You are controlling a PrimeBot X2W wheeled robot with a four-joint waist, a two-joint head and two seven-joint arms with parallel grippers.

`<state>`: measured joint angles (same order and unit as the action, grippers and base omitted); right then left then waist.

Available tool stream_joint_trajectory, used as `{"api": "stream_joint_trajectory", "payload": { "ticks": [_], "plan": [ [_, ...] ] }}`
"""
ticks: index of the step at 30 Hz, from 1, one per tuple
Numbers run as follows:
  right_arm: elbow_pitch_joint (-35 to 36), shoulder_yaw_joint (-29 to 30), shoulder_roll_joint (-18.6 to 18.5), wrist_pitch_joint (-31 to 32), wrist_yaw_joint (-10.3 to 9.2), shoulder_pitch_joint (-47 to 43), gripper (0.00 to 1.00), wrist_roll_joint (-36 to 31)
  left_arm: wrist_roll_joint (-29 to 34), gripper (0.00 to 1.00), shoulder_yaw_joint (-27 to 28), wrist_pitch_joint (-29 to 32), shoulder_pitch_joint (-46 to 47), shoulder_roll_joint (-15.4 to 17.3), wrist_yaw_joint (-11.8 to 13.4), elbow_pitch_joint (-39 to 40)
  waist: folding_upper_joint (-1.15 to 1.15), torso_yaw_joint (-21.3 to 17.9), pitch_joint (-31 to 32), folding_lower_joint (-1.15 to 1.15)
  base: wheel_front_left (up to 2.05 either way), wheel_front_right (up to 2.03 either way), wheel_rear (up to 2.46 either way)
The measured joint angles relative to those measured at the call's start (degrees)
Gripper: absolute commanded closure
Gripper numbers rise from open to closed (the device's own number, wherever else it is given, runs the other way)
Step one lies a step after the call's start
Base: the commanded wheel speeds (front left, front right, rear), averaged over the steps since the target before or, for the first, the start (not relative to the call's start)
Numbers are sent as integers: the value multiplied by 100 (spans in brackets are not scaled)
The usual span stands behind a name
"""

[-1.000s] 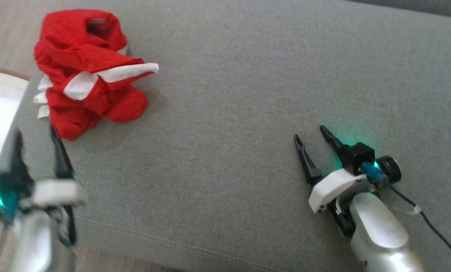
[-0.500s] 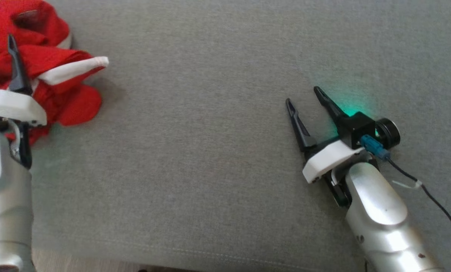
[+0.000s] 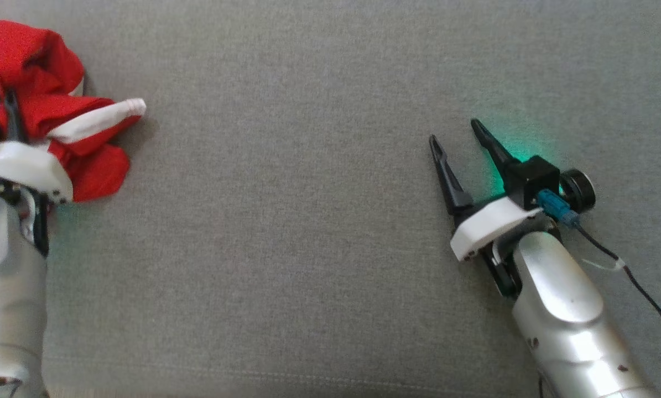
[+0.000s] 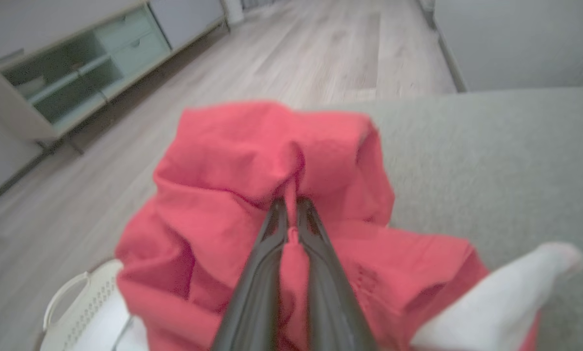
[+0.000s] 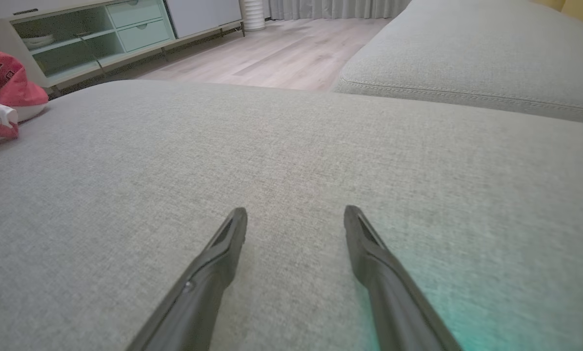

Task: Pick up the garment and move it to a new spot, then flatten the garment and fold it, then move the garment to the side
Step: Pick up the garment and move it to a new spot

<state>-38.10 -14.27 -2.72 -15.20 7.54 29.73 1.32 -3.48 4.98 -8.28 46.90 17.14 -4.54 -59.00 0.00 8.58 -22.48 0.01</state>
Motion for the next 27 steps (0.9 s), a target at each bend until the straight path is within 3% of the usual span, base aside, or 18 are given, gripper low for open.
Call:
{"api": "stream_joint_trajectory", "payload": {
  "ticks": [9,18,26,27],
  "plan": [
    [-205,89,-42,15,0,-493,0,180,325,100,-745,-582,852,-76,-155,1251,0,-220,534,-2,0,0,0],
    [-168,-109,-43,16,0,-694,0,659,114,100,-2036,-616,1016,-1140,-305,2616,0,-999,934,-2,0,0,0],
    [-155,-264,-43,18,0,-825,0,817,-656,100,-2744,-626,388,-1534,-300,2739,0,-1626,1105,-2,0,0,0],
    [-153,-287,-43,18,0,-825,0,840,-694,57,-2793,-635,191,-1548,-276,2657,0,-1673,1114,-2,0,0,0]
  ]
}}
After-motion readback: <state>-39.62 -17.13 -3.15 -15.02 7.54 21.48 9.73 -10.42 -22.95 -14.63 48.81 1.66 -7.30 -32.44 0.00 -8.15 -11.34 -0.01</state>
